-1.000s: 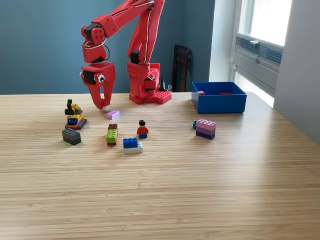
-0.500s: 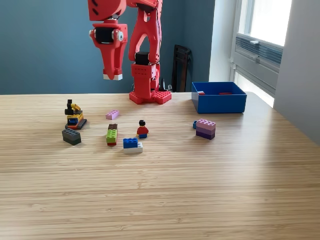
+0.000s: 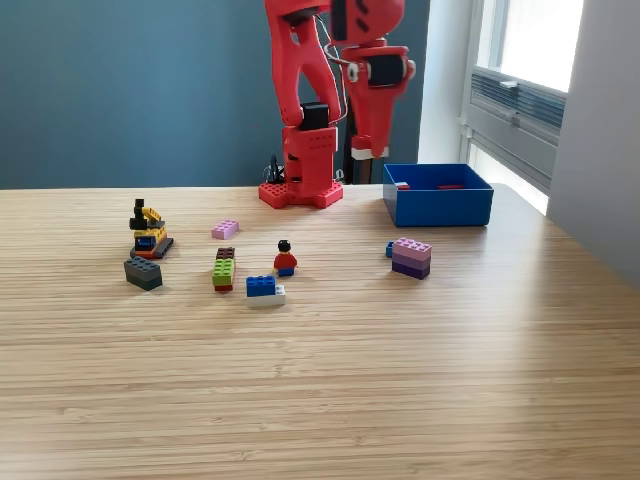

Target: Grasp a lego block and put it in the bin.

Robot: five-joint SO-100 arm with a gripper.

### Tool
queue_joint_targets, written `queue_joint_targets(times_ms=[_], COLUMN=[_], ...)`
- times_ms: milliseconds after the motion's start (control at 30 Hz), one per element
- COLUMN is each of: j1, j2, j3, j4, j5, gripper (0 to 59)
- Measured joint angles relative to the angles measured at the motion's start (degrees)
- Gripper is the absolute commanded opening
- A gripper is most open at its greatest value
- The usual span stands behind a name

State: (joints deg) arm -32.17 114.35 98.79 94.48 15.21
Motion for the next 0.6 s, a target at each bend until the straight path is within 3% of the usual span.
queue_joint_targets(times_ms=[300,600], j1=[-24.7,-32.1], j2=[-1.3,-20.0], j3=[3.4,0.8], j4=[-0.9,-2.1], j5=[0.7,2.5], gripper=[0.0,0.0])
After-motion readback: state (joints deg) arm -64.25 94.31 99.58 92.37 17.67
